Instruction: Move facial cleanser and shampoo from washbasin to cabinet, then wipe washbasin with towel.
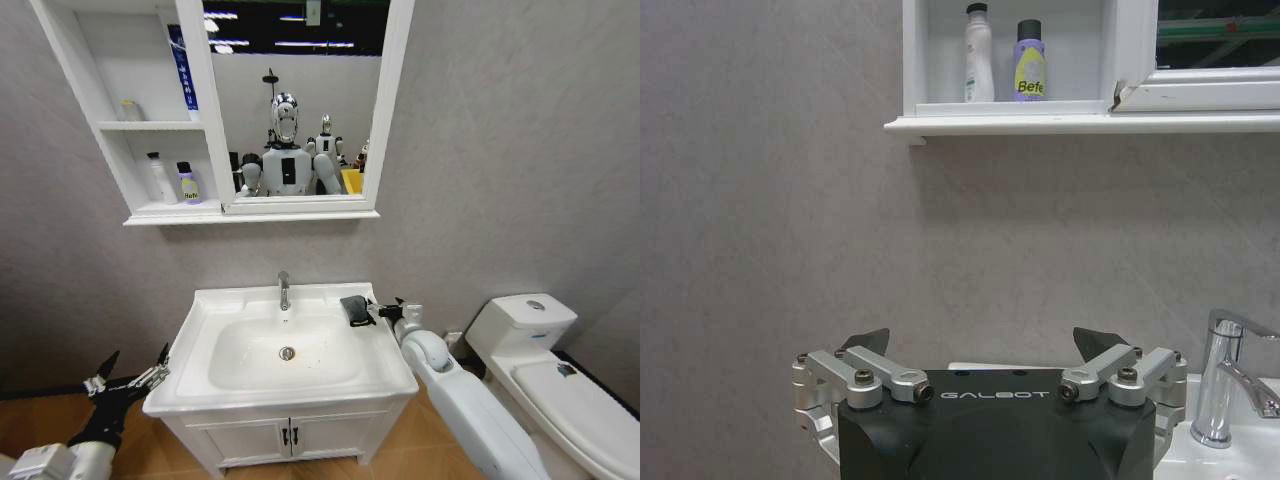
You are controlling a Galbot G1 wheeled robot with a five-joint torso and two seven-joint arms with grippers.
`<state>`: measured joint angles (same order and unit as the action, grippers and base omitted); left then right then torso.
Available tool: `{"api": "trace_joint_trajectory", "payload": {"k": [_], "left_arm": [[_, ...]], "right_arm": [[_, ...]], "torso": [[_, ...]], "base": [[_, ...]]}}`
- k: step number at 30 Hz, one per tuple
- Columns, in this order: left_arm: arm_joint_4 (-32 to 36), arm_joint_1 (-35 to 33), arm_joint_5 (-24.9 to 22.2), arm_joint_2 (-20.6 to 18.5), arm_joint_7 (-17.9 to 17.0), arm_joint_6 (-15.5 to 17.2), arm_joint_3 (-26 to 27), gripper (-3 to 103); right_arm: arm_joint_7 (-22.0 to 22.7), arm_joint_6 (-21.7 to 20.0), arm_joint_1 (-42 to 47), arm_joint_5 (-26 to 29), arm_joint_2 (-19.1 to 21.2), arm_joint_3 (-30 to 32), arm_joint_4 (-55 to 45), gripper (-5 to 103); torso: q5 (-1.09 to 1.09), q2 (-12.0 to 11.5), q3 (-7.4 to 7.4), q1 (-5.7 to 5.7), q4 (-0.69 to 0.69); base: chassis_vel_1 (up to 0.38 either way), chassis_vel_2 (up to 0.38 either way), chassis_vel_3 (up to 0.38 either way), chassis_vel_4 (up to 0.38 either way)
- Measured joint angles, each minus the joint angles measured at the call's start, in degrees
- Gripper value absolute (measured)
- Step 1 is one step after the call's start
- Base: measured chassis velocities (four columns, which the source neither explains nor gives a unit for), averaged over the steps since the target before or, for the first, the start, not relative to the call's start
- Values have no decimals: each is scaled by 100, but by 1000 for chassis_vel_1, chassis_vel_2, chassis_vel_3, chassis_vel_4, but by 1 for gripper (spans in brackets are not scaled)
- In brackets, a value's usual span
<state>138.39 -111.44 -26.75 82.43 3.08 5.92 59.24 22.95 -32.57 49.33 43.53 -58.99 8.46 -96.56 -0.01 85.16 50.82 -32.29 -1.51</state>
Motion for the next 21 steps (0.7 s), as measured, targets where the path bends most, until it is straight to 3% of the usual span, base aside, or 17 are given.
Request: {"api": "trace_joint_trajectory", "payload": {"k": [5, 9, 21], "left_arm": [[0, 0, 0, 0, 0, 0, 0, 100], [0, 0, 0, 0, 0, 0, 1, 100], [0, 0, 0, 0, 0, 0, 1, 100]], "right_arm": [[252, -371, -561, 228, -228, -337, 487, 100], [141, -465, -950, 294, -348, -450, 892, 100], [314, -985, -1322, 418, -544, -686, 1328, 100]], "torso": [[1, 0, 0, 0, 0], [0, 1, 0, 0, 0], [1, 1, 0, 0, 0]], "base": [[0, 0, 0, 0], [0, 0, 0, 0], [0, 0, 0, 0]]}}
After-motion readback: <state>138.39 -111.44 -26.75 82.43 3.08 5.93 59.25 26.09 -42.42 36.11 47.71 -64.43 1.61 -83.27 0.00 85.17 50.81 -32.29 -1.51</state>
